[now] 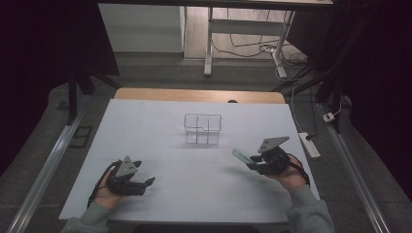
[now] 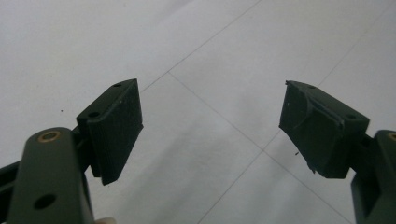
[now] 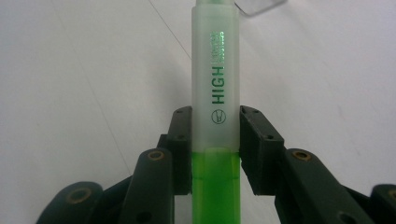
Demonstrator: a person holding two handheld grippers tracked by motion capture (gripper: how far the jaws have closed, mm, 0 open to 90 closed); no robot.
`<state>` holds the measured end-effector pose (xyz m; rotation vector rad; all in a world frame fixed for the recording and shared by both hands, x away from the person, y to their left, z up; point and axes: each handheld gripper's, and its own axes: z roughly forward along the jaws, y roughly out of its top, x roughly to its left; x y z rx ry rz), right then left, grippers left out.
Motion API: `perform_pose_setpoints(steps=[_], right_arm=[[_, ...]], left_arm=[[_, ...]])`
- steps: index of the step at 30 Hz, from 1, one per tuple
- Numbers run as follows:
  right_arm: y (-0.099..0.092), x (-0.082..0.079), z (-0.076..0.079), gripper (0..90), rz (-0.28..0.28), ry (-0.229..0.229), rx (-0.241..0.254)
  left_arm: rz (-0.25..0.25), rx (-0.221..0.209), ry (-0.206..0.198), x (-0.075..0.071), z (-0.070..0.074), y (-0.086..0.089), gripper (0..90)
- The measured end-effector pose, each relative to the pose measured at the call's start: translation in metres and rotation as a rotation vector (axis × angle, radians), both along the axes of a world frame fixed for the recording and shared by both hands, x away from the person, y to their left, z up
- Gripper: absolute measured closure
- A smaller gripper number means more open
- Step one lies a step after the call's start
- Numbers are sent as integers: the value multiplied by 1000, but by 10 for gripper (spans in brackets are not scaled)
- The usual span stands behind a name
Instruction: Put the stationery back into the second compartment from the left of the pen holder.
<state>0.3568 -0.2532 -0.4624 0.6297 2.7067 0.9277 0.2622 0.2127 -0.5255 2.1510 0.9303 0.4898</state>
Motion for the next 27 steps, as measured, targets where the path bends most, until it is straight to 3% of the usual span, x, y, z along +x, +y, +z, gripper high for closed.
perform_pose_setpoints(steps=[6,27], right_arm=[[21,3,6,674,43,-24,5],[74,13,10,673,161,-38,-12]], left_arm=[[-19,27,-12,2,4,-8,219],[-39,3,11,13,13,-24,229]])
